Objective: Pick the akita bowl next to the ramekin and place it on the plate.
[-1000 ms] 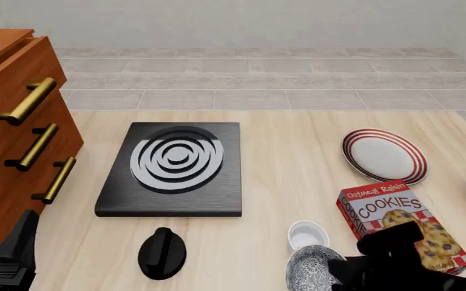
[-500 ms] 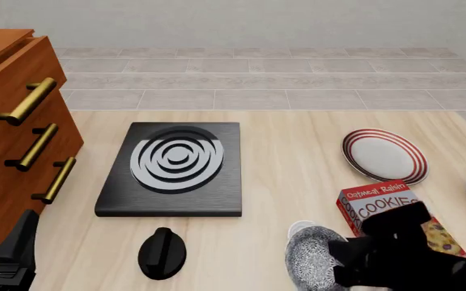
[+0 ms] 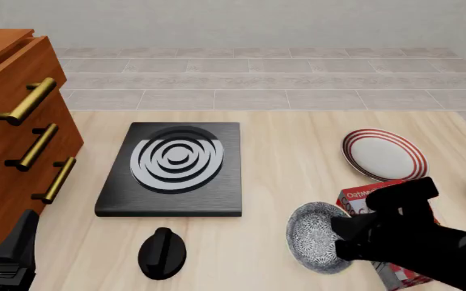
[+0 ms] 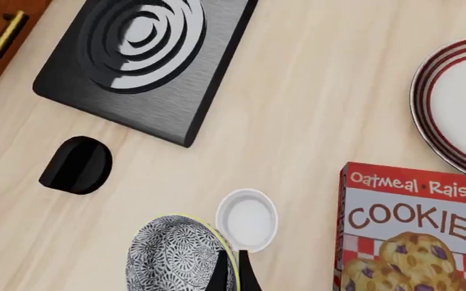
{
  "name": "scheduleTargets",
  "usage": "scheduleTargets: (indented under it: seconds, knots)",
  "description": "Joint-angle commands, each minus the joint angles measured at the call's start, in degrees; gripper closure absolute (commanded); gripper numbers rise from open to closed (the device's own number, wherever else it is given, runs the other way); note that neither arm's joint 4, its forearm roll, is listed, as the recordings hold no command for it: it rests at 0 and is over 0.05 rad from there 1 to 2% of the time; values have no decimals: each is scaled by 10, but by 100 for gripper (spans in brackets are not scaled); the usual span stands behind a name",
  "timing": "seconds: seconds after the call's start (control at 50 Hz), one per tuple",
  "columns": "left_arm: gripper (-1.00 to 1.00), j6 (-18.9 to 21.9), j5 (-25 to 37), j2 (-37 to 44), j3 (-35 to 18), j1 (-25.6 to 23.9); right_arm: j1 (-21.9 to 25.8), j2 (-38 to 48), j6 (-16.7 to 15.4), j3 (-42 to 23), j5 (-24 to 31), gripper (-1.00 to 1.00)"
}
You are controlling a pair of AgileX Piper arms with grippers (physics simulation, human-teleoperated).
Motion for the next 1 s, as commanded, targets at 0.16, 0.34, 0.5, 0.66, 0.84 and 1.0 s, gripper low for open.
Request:
scheduleTargets:
  seconds: [0.16,0.34,0.5,0.66,0.84,1.0]
  knots:
    - [-100,0,0,0,0,0,-32,26,-22,-47,6,100]
    - [-100,0,0,0,0,0,-50,32,-35,-71,14,100]
    - [-100,0,0,0,0,0,-63,35,-43,-93,24,100]
    - [-100,0,0,0,0,0,-73,40,-43,-104,21,100]
    - [-100,0,0,0,0,0,-88,44,-41,-115,19,100]
    - [-100,0,0,0,0,0,-111,60,-51,-135,15,100]
